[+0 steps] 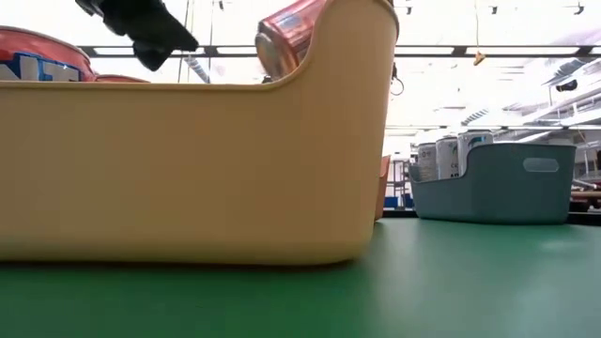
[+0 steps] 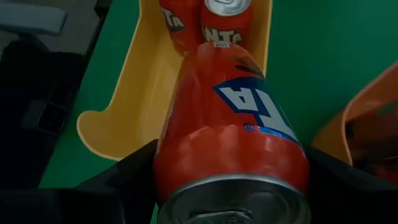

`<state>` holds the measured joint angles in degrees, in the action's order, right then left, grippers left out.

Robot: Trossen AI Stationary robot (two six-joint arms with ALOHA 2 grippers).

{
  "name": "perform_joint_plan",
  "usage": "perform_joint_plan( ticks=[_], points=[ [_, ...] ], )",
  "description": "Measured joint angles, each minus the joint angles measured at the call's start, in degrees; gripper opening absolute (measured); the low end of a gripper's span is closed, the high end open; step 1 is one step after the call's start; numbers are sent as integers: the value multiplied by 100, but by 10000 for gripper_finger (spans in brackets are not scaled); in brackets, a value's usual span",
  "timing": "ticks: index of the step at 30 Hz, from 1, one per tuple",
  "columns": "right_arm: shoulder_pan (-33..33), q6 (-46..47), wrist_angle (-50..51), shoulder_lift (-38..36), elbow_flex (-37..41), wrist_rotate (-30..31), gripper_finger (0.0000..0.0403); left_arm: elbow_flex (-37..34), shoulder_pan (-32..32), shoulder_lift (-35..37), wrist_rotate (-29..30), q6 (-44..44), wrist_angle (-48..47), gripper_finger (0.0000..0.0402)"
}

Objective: Sort soda cans
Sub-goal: Put the orange soda can into the yellow bin

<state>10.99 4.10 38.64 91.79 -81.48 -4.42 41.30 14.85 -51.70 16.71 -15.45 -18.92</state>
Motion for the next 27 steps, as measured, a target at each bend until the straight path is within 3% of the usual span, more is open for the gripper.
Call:
perform_joint_plan(
  ticks=[6,15,27],
  points=[
    [63,-221,-98,409,-312,-12,292,3,258,-180,-509,142,600,3],
    [54,-387,-202,959,-617,-16,292,3,797,-1214,-357,307,1021,1],
    [67,-374,-303,1049,-659,-31,292,24,807,-1998,-307,292,1587,1]
  ],
)
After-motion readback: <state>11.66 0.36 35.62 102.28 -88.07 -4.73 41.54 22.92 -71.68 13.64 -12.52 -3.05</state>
